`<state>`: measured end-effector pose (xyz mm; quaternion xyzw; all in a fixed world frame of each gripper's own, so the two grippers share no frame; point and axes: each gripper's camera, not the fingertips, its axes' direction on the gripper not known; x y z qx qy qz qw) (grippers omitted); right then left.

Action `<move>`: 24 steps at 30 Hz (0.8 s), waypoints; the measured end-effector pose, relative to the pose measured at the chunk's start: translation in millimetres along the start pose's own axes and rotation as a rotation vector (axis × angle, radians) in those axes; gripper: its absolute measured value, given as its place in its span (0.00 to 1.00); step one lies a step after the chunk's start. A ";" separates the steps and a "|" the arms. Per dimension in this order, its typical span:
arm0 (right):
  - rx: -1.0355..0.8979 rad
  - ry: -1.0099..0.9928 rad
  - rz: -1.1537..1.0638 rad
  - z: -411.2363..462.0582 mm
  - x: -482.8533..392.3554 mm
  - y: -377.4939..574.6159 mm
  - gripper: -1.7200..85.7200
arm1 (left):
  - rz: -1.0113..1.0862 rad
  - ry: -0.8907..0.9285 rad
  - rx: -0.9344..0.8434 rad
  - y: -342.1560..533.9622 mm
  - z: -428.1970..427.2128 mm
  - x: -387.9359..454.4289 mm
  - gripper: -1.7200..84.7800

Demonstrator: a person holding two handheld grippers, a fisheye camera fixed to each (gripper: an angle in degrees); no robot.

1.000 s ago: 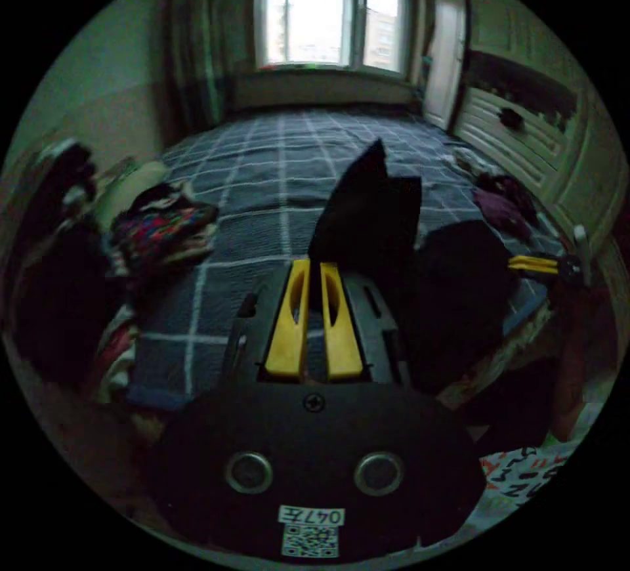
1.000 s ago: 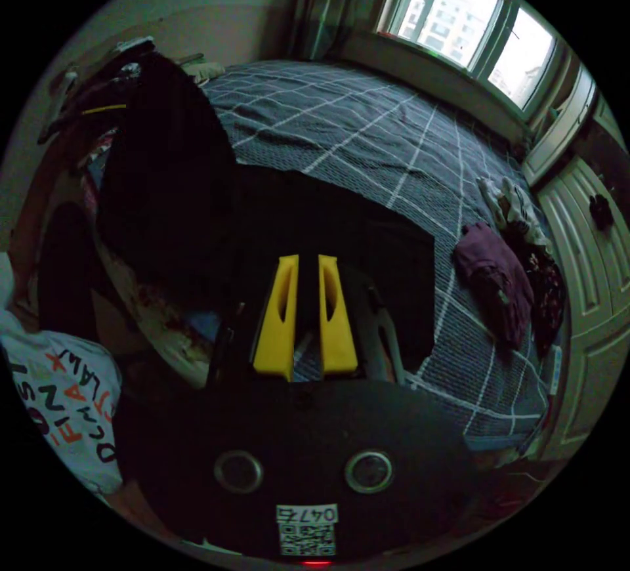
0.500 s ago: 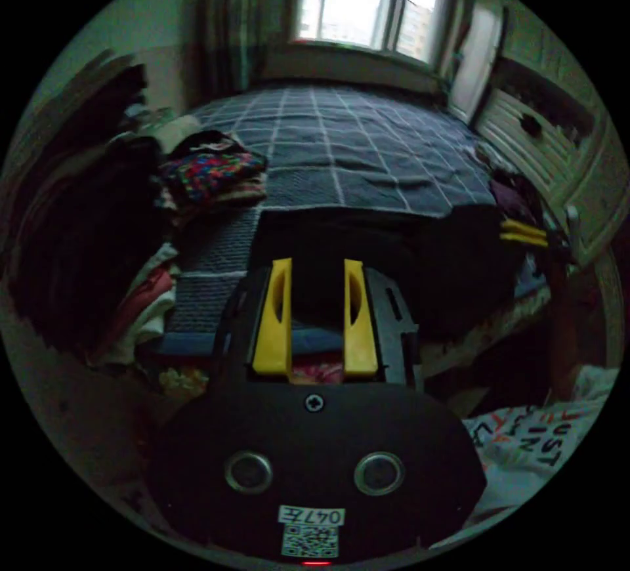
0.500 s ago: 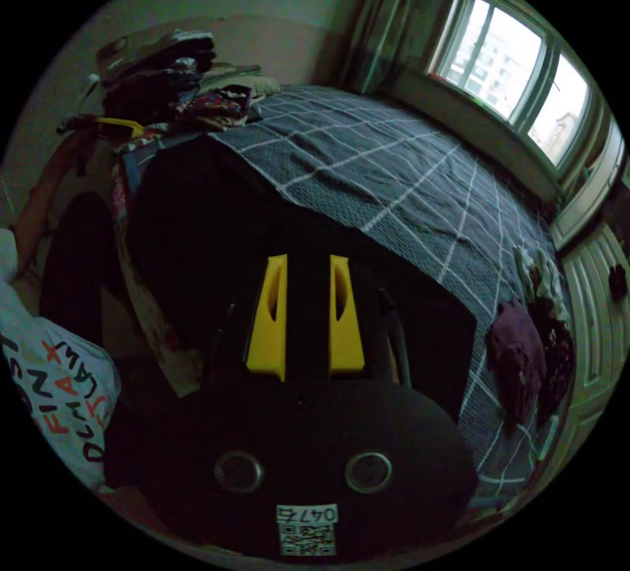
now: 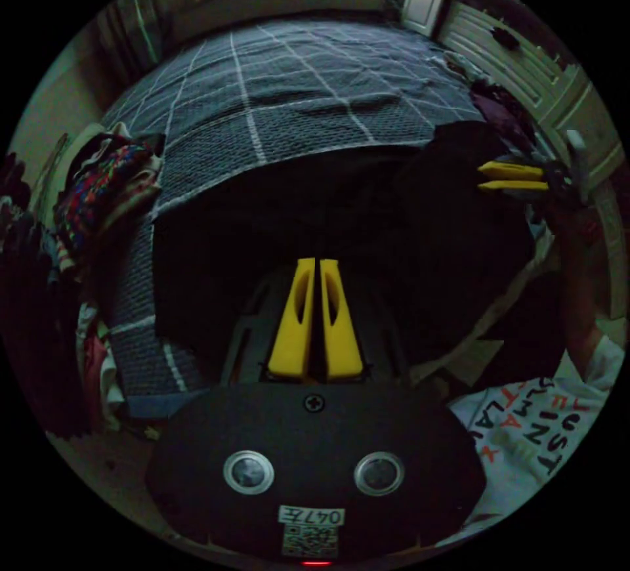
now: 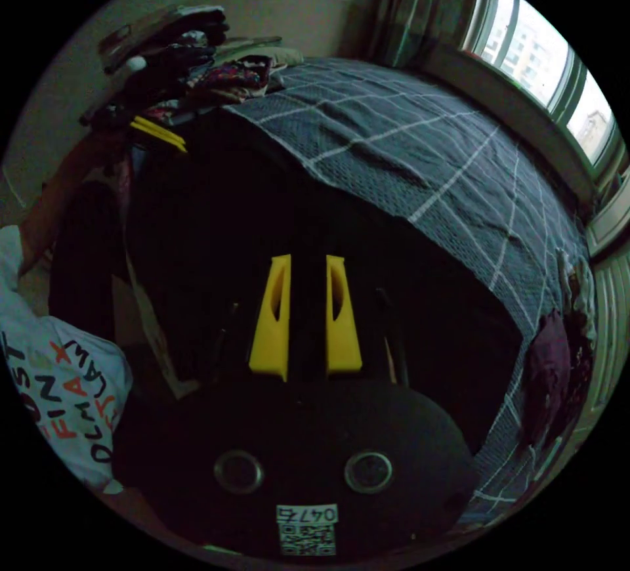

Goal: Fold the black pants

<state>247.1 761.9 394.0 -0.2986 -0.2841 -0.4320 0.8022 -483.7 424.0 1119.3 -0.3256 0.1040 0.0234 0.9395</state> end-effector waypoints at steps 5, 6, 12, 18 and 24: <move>-0.090 0.060 -0.048 18.4 -14.3 1.2 0.02 | 0.013 0.053 -0.001 33.8 -21.6 -15.7 0.01; -0.092 0.071 -0.054 17.6 -16.0 1.6 0.02 | 0.029 0.032 -0.013 43.3 -26.3 -17.0 0.01; -0.068 0.017 -0.066 -23.5 -20.7 10.9 0.02 | 0.073 0.056 -0.067 82.5 -34.9 -26.5 0.01; -0.131 -0.040 -0.114 -92.7 -36.6 41.0 0.02 | 0.109 0.122 -0.010 90.4 -33.1 -32.4 0.01; -0.270 -0.257 -0.176 -93.7 -43.4 84.1 0.03 | 0.115 0.131 -0.026 78.8 -6.0 -34.8 0.01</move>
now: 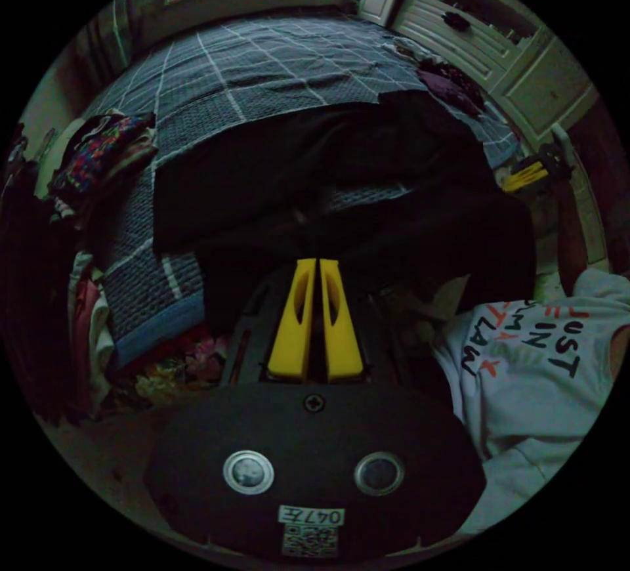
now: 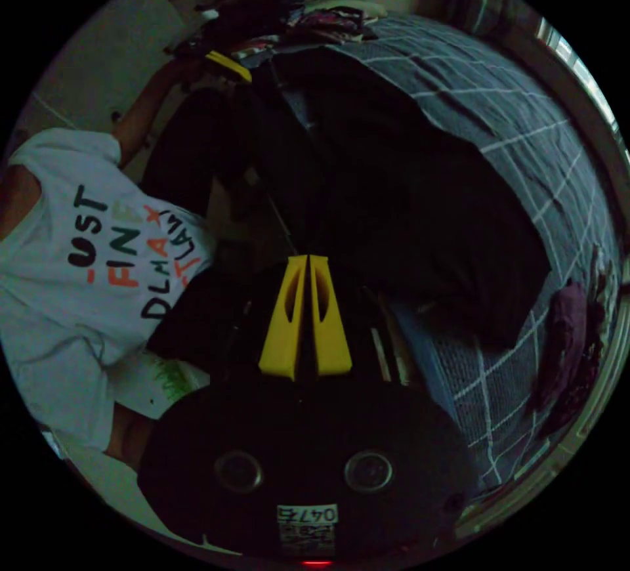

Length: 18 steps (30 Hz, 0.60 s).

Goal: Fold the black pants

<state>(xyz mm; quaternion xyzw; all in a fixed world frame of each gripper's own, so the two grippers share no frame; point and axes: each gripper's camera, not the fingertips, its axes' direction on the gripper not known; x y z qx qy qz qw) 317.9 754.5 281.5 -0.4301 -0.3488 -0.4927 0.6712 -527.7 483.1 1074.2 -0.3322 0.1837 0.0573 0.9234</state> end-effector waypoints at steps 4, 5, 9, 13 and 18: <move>0.053 0.130 0.087 -23.6 24.9 19.6 0.07 | -0.006 -0.040 0.000 -2.2 5.7 -3.4 0.01; 0.118 0.191 0.113 -35.1 35.0 23.7 0.08 | -0.023 -0.055 0.017 -1.4 3.5 -6.0 0.01; 0.216 0.391 0.233 -48.9 83.4 24.5 0.09 | -0.149 -0.164 0.084 2.4 -11.5 -26.5 0.01; 0.108 0.505 0.332 -23.0 156.0 14.3 0.12 | -0.232 -0.158 0.157 1.1 -23.2 -42.4 0.01; 0.114 0.341 0.306 1.6 205.2 3.2 0.14 | -0.285 -0.209 0.180 -14.9 -21.0 -48.2 0.01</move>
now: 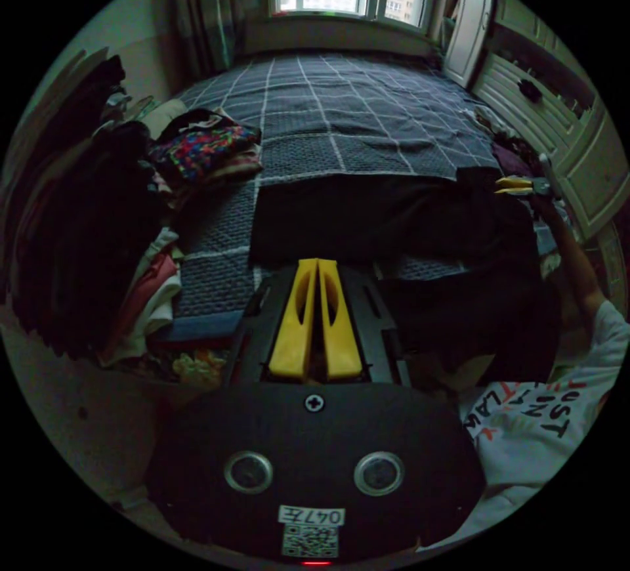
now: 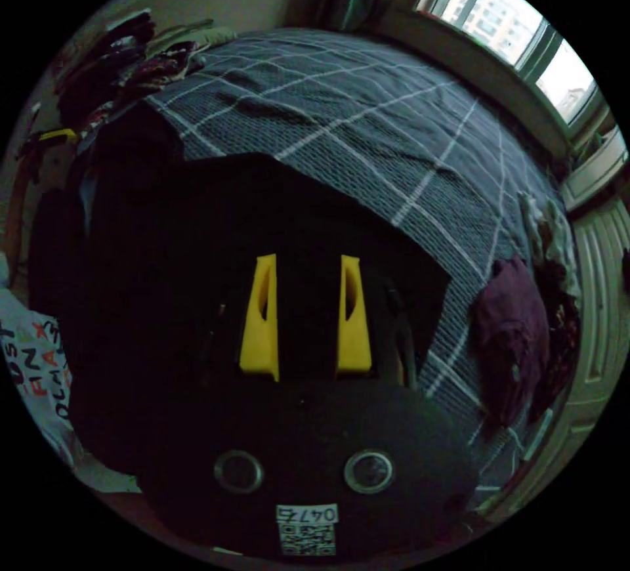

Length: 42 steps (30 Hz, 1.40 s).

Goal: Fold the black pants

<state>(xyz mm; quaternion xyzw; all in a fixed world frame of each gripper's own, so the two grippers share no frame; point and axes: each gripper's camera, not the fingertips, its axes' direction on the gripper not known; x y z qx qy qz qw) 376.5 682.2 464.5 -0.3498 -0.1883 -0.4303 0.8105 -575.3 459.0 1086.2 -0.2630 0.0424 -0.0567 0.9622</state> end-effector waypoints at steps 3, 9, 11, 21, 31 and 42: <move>-0.014 -0.048 0.001 11.9 8.2 -10.2 0.15 | -0.009 -0.007 0.014 -11.5 9.9 7.6 0.01; -0.045 -0.012 -0.098 -14.6 1.8 14.3 0.04 | 0.092 0.098 -0.014 -37.1 36.3 44.0 0.02; -0.013 0.069 -0.113 -53.3 -8.1 47.7 0.03 | 0.205 0.237 -0.002 -45.1 39.2 71.4 0.03; -0.036 0.047 0.082 -120.3 -7.8 210.8 0.03 | 0.731 0.537 -0.132 -76.8 117.3 268.8 0.11; -0.114 0.043 0.142 -136.2 6.2 282.5 0.07 | 0.576 0.474 -0.010 -56.4 79.3 203.0 0.01; 0.146 0.268 0.064 -170.2 20.5 199.3 0.03 | 0.047 -0.121 -0.002 -98.8 81.9 -8.0 0.11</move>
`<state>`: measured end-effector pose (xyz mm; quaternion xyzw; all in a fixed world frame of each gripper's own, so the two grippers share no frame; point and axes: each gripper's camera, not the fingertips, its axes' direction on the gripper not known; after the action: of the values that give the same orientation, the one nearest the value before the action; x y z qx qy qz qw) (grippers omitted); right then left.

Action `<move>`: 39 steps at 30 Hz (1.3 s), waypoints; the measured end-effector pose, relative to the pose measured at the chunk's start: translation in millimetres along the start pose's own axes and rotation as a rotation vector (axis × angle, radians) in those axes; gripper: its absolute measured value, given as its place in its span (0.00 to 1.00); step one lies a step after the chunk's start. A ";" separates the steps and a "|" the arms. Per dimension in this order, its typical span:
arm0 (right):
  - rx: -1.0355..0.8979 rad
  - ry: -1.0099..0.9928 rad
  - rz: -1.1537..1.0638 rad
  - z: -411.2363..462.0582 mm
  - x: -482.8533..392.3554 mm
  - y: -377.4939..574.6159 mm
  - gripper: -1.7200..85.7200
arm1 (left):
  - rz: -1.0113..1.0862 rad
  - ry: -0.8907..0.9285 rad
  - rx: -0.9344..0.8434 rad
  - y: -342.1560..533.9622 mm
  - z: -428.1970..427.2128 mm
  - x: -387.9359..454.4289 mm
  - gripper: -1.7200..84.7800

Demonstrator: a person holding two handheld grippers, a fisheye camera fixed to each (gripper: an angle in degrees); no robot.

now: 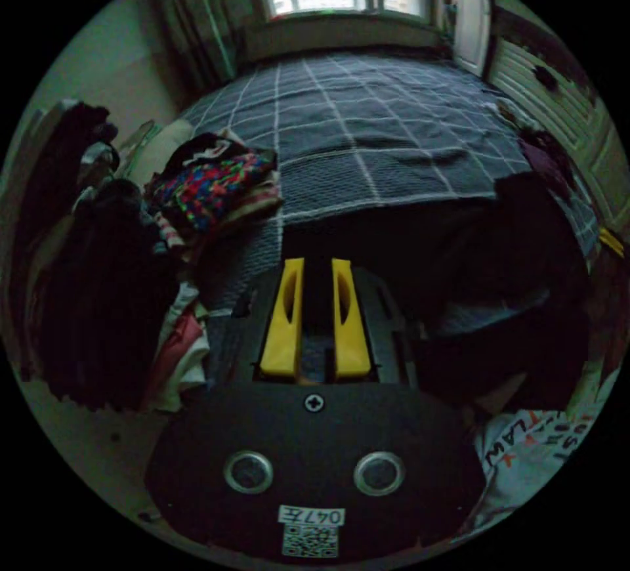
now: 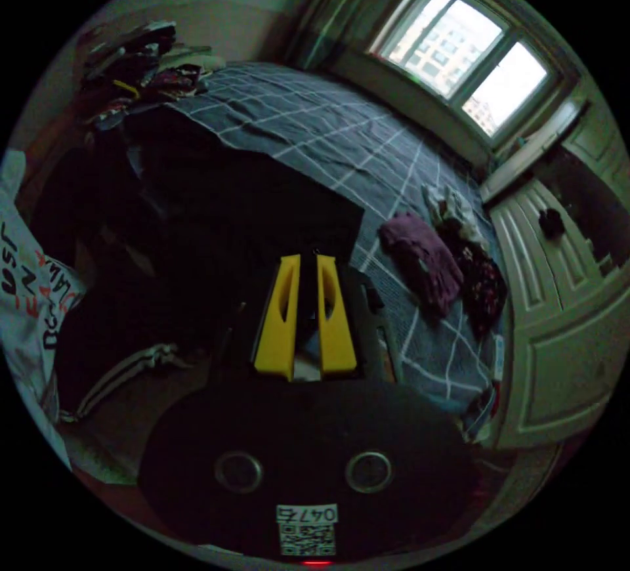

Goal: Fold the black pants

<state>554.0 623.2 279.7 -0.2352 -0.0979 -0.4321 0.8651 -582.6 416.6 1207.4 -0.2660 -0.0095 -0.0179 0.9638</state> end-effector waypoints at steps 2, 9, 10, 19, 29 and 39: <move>-0.041 -0.080 -0.065 30.4 -5.3 -29.1 0.03 | -0.051 -0.001 -0.045 -18.4 25.0 -17.5 0.12; -0.271 -0.264 -0.115 113.9 -18.9 -29.4 0.02 | -0.240 0.117 -0.166 -43.1 103.8 -52.2 0.12; -0.301 -0.273 -0.100 120.0 -19.0 -19.4 0.02 | -0.239 0.113 -0.156 -41.3 103.9 -51.8 0.11; -0.210 -0.278 0.055 102.0 11.6 17.7 0.03 | -0.143 0.011 0.002 -3.5 74.5 -27.5 0.01; -0.110 -0.106 0.063 196.2 102.6 -95.6 0.15 | -0.223 -0.241 0.120 24.2 59.7 -29.1 0.01; -0.198 -0.338 0.134 304.7 139.3 -134.3 0.05 | -0.218 -0.214 0.092 33.3 63.7 -41.0 0.01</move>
<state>542.4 606.0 640.0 -0.3941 -0.1828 -0.3358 0.8358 -622.9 479.0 1243.8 -0.2192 -0.1420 -0.0935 0.9608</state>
